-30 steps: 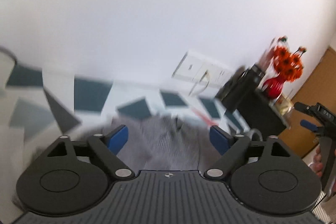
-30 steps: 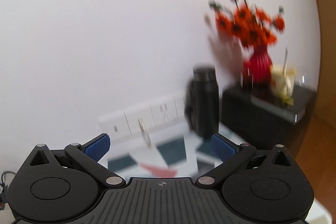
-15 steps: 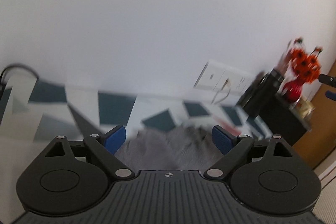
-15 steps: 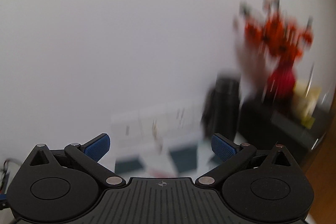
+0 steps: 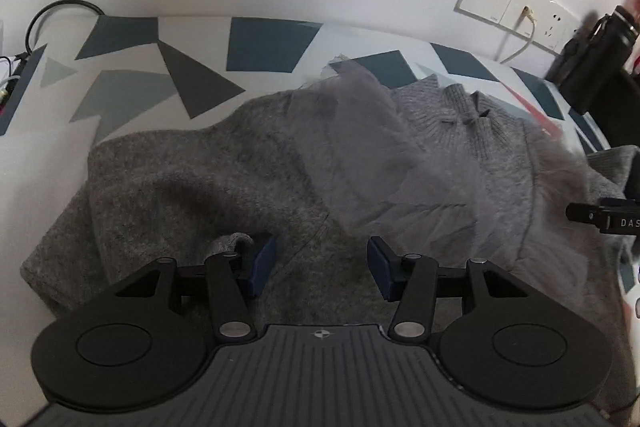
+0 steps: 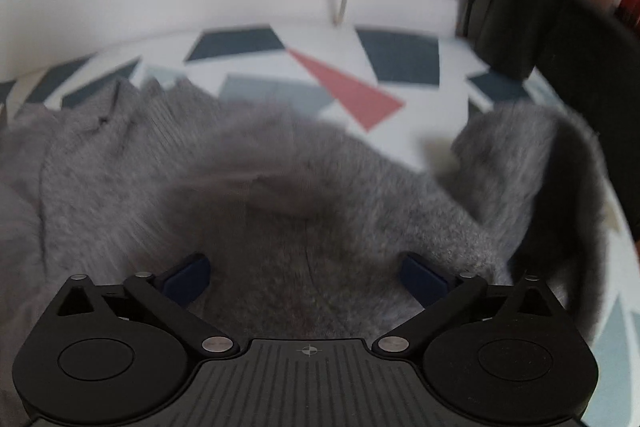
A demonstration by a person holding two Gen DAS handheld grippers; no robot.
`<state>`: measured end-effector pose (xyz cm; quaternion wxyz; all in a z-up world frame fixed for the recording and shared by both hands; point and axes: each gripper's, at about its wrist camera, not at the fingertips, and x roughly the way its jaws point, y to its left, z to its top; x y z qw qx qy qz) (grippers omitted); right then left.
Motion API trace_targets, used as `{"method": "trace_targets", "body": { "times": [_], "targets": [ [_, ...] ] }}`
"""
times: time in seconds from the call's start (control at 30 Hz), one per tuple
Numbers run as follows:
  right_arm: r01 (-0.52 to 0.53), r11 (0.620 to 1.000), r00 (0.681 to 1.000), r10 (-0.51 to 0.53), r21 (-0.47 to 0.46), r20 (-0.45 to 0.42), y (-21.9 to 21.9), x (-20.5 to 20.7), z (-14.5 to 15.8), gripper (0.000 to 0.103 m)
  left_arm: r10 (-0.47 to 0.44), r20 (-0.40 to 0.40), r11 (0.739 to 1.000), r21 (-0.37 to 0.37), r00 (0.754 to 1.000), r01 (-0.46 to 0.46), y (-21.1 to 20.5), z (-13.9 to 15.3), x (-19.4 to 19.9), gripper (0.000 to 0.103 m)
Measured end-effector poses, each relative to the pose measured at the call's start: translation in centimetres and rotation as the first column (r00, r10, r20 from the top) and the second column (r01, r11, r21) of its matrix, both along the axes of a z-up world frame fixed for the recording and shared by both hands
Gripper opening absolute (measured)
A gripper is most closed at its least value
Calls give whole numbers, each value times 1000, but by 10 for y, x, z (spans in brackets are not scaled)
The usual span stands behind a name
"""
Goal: Fold clothes
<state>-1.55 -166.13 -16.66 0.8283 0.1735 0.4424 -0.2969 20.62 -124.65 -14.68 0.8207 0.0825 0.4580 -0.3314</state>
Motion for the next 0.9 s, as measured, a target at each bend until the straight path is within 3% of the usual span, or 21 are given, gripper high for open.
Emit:
{"method": "trace_targets", "body": {
  "times": [0.3, 0.33, 0.57, 0.77, 0.9],
  "targets": [
    [-19, 999, 999, 20, -35, 35, -29, 35, -3, 102, 36, 110, 996, 79, 993, -45, -21, -6, 9, 61],
    [-16, 999, 999, 17, -35, 37, -34, 40, -3, 102, 28, 122, 995, 93, 992, -40, -26, -6, 13, 67],
    [14, 998, 998, -11, -57, 55, -57, 73, -7, 102, 66, 130, 992, 103, 989, -80, -44, -9, 48, 80],
    [-8, 999, 999, 10, -32, 42, -60, 70, -3, 102, 61, 130, 993, 89, 990, -73, -41, -9, 48, 82],
    [-36, 996, 996, 43, -81, 74, -47, 44, 15, 102, -21, 143, 999, 50, 990, 14, -29, 7, 38, 83]
  ]
}}
